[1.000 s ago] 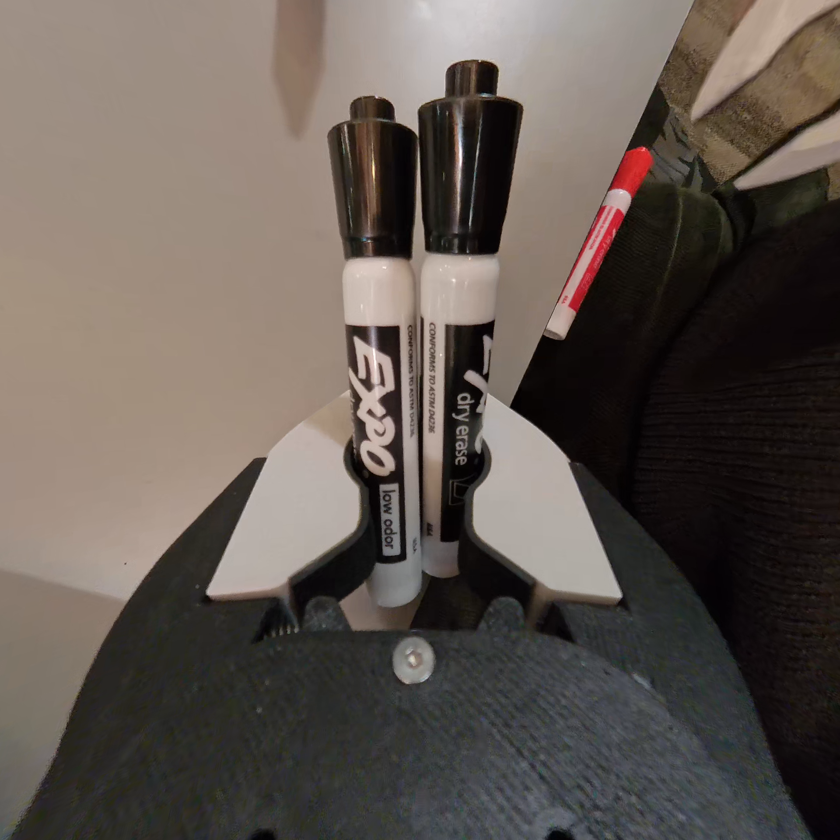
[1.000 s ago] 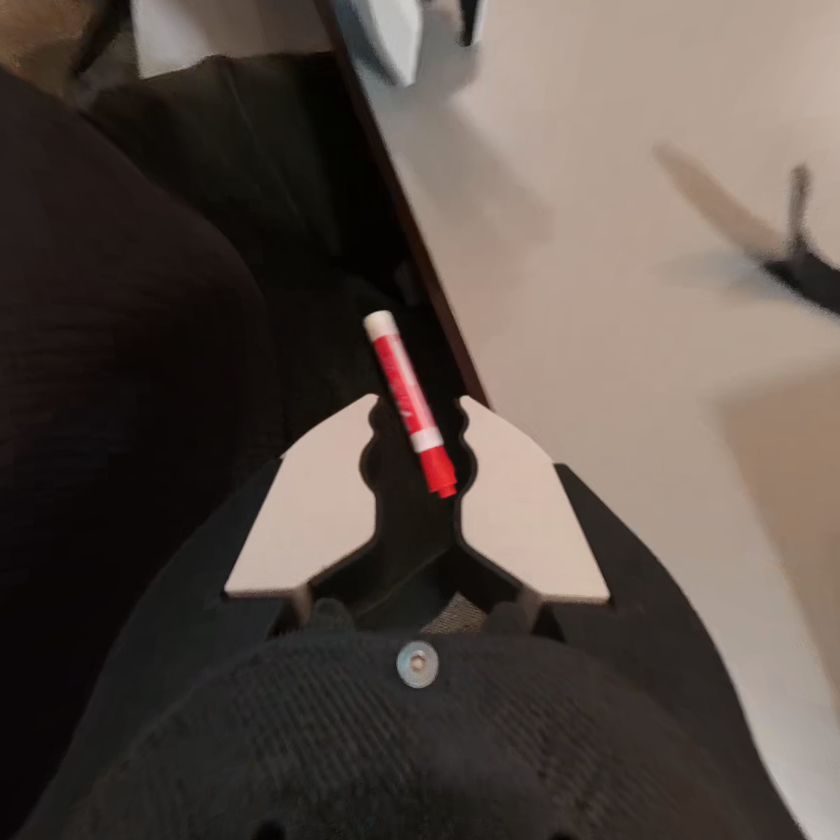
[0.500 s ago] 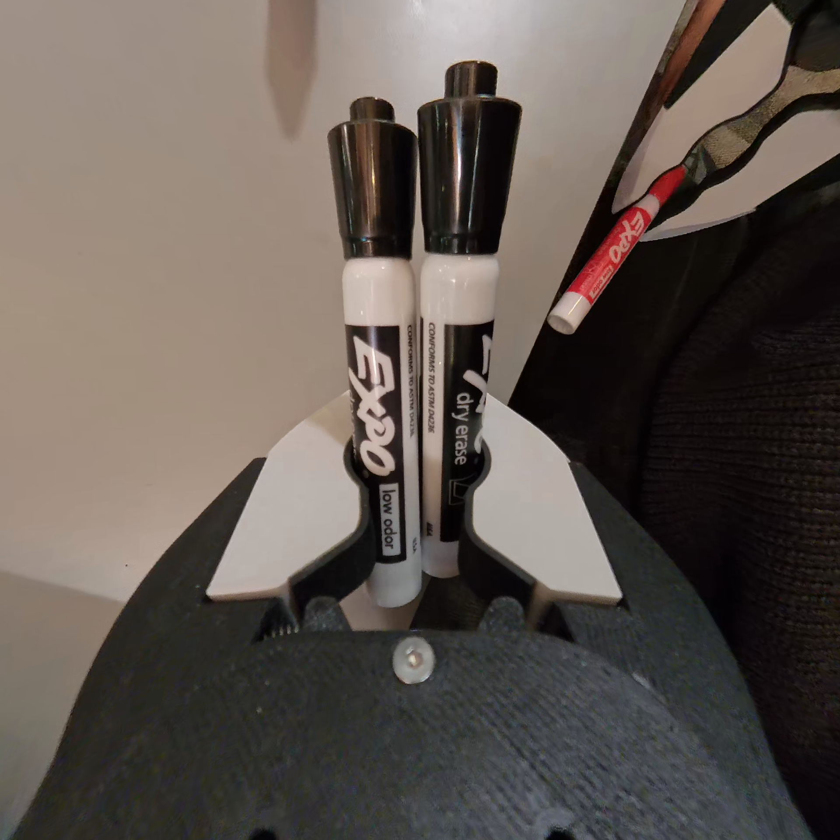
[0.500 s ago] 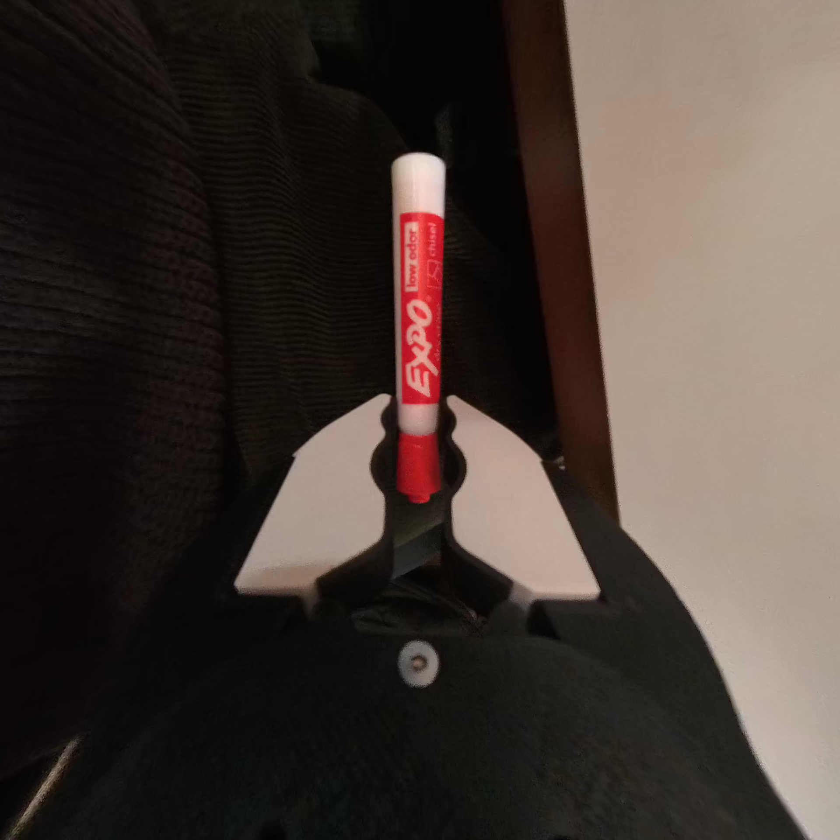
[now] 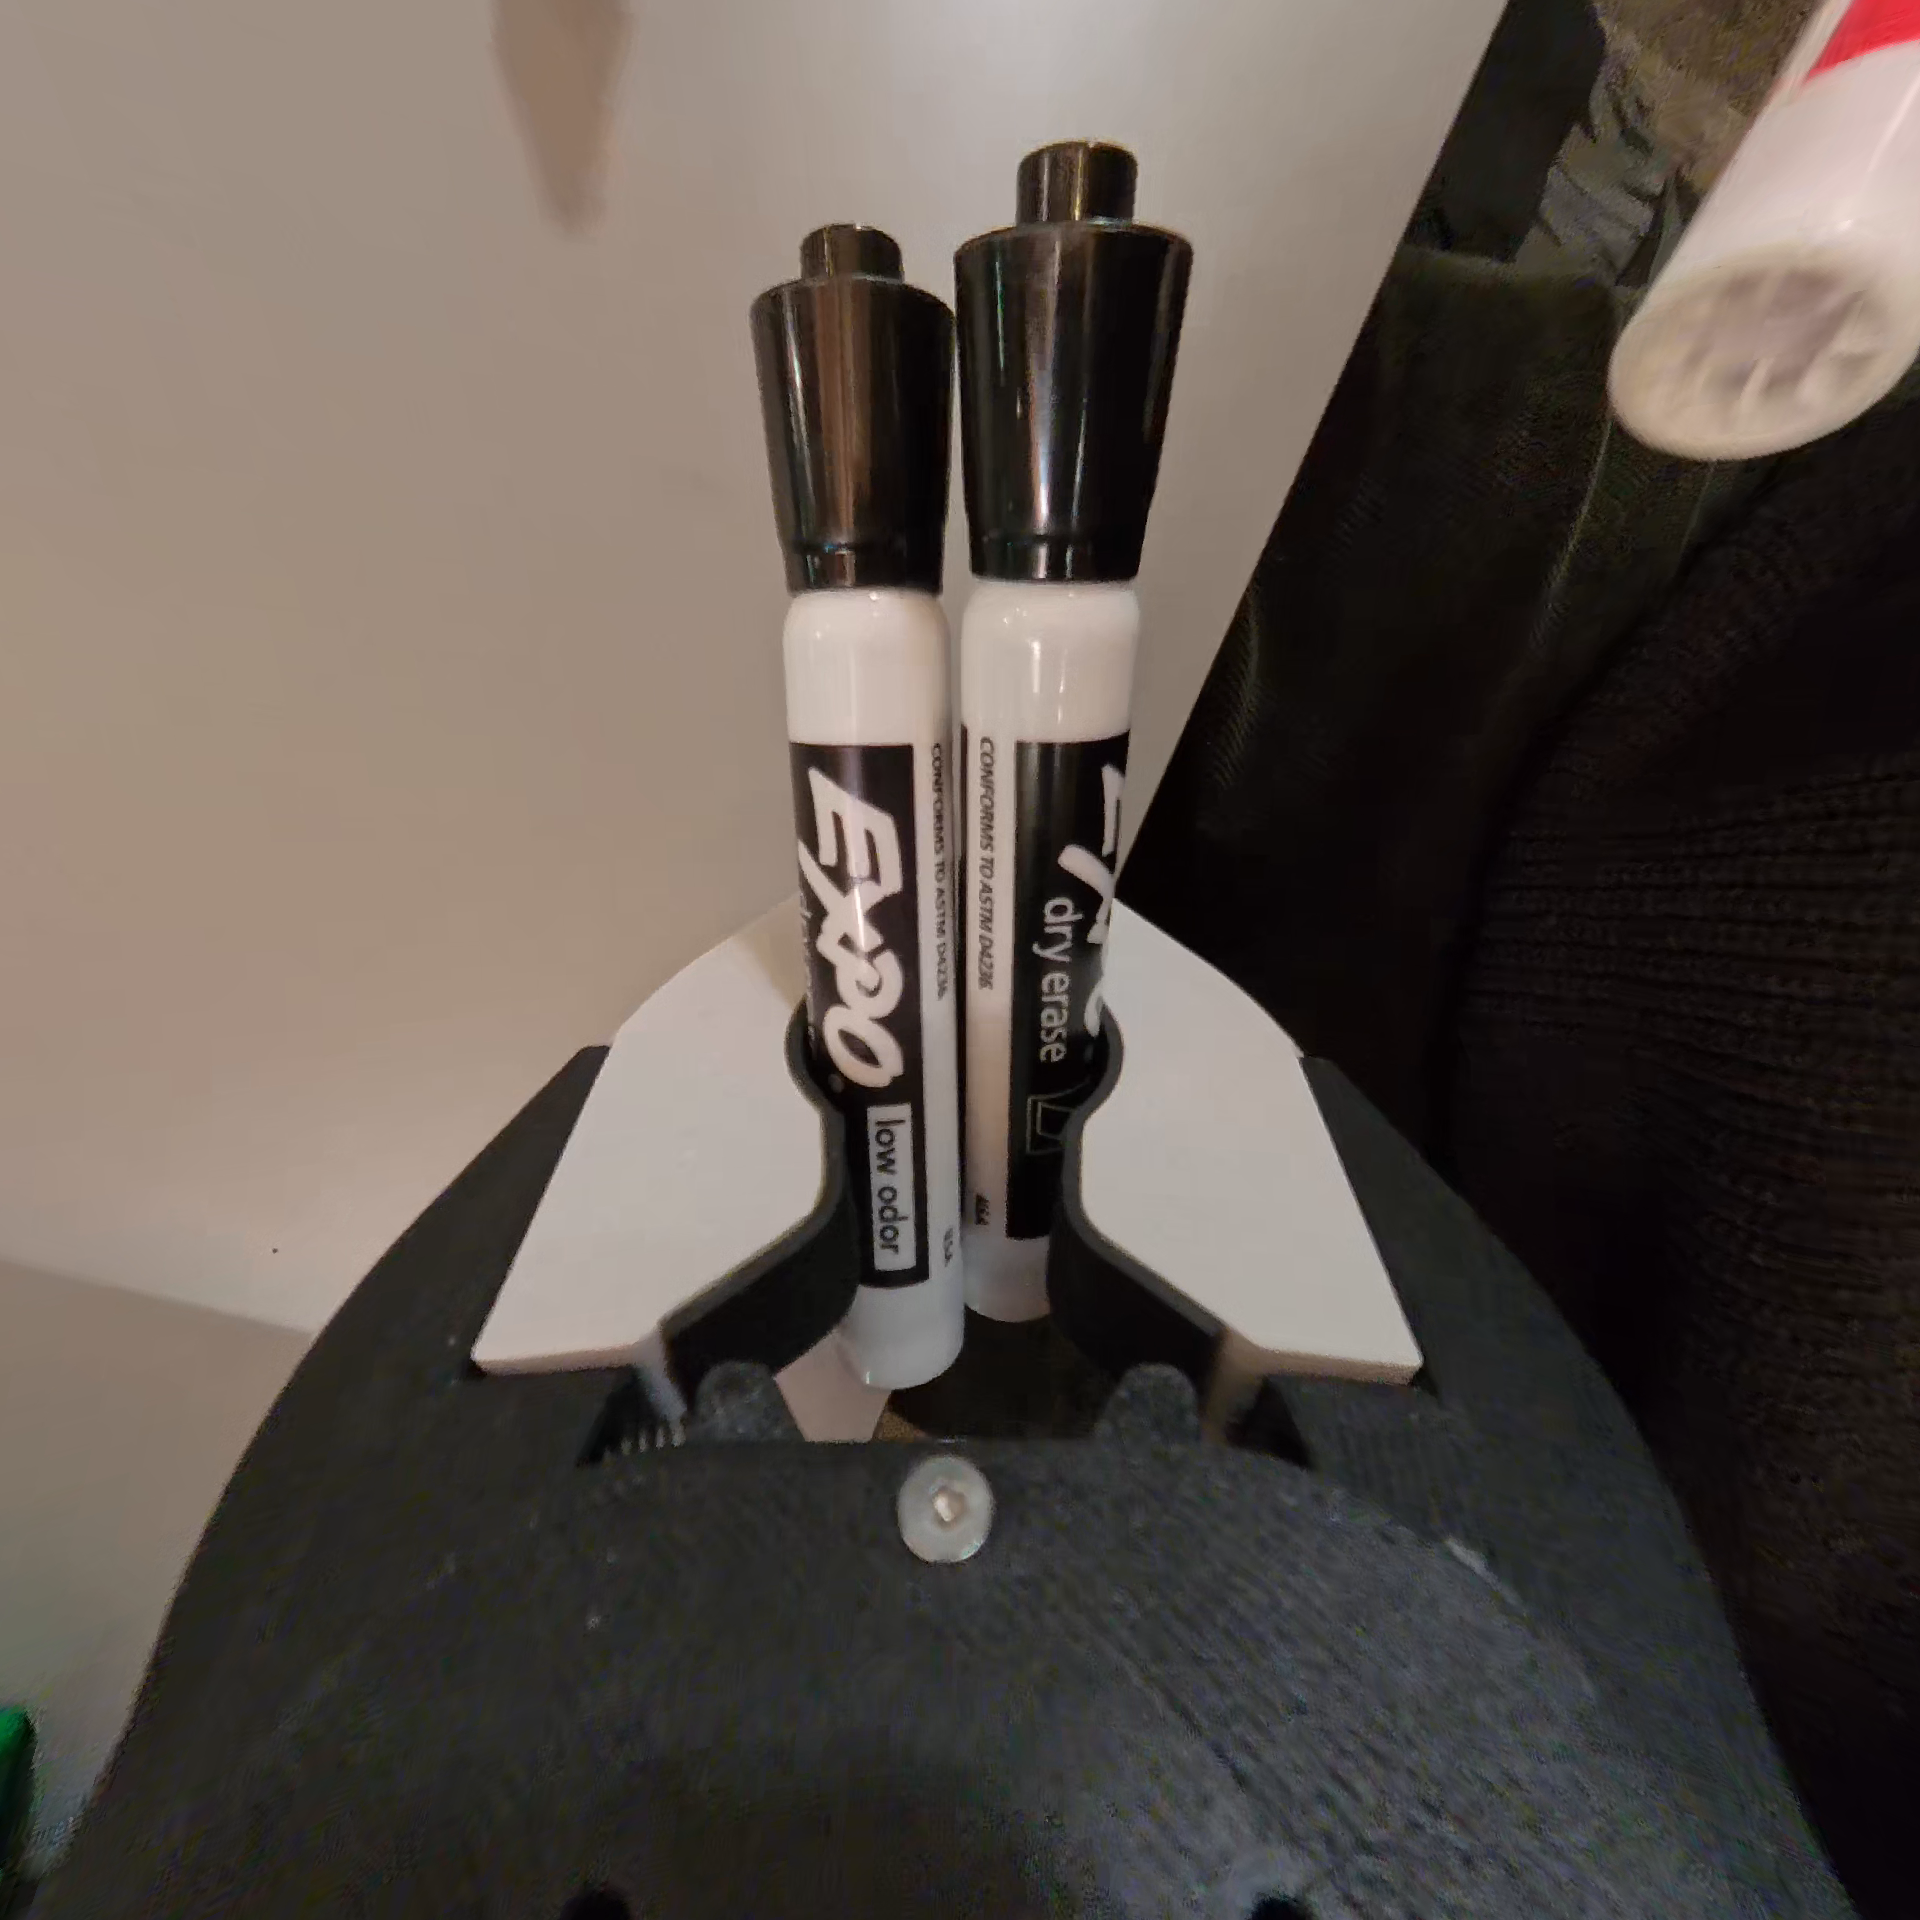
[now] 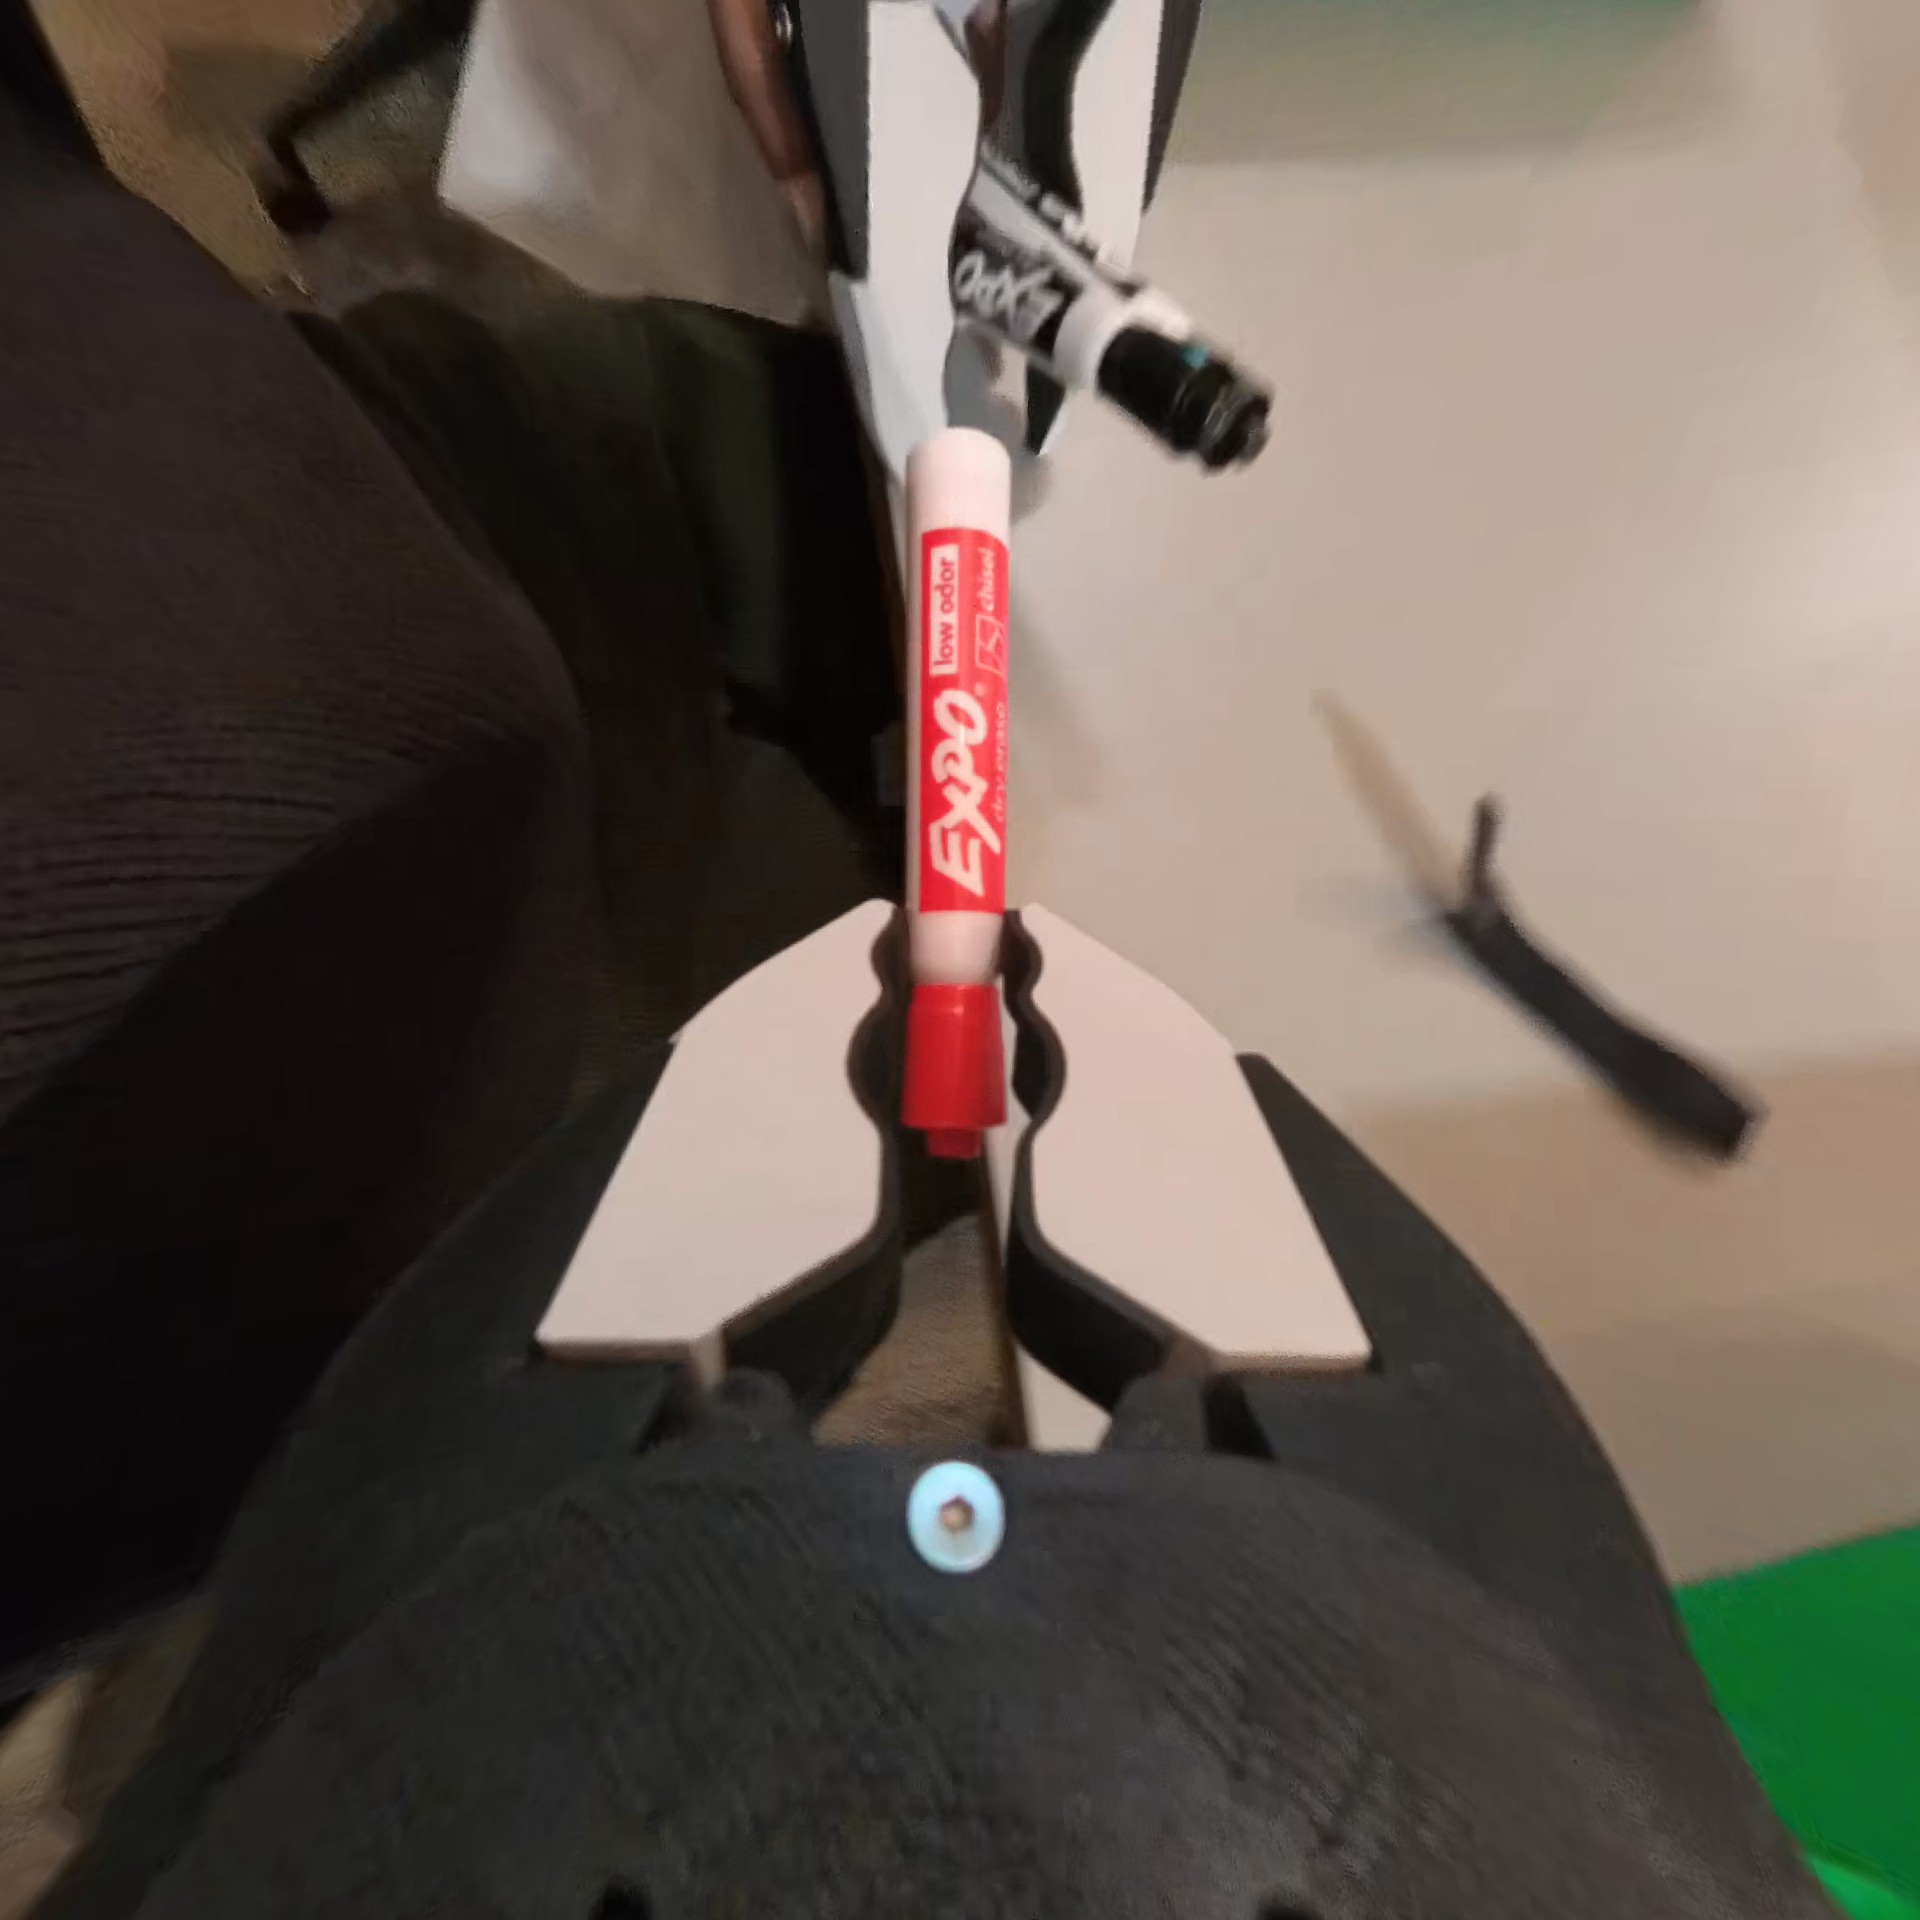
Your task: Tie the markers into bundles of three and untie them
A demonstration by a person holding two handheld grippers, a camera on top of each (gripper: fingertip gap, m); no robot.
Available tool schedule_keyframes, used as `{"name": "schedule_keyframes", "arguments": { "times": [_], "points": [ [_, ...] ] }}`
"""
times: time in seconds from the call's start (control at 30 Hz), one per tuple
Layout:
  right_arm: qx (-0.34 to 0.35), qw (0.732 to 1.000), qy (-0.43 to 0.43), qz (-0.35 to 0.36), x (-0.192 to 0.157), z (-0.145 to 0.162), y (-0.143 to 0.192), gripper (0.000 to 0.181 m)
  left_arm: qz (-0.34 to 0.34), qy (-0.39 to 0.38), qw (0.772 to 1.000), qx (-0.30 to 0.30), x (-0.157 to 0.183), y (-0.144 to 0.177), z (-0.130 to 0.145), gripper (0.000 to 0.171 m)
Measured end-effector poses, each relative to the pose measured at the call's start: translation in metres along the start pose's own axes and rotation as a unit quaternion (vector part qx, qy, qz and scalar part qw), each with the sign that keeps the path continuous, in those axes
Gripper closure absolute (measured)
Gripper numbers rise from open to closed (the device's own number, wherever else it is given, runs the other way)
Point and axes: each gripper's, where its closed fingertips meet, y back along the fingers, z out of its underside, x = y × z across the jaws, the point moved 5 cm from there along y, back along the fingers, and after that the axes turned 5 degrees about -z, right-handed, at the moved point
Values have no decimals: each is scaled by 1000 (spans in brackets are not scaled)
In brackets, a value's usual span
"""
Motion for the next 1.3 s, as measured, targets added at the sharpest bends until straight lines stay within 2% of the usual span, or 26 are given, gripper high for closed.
{"name": "schedule_keyframes", "arguments": {
  "times": [0.23, 0.63, 0.83, 0.93, 1.1, 1.3],
  "points": [
    [-78, 975, 203, 34, 12, -58, -20, 163, 8, -21, 1000, -23, 18, 0, -2, 129],
    [-179, 912, 356, 92, 16, -72, -46, 163, 18, -46, 998, -33, 34, -2, -3, 129],
    [-193, 903, 371, 96, 18, -77, -47, 163, 19, -44, 998, -32, 35, -2, -4, 130],
    [-179, 904, 379, 83, 9, -82, -51, 163, 27, -45, 998, -28, 39, -4, -6, 129],
    [-197, 892, 390, 116, 13, -78, -53, 163, 33, -40, 998, -28, 40, -3, -6, 130],
    [-170, 911, 363, 101, 11, -77, -49, 158, 33, -37, 998, -34, 39, -2, -5, 129]
  ]
}}
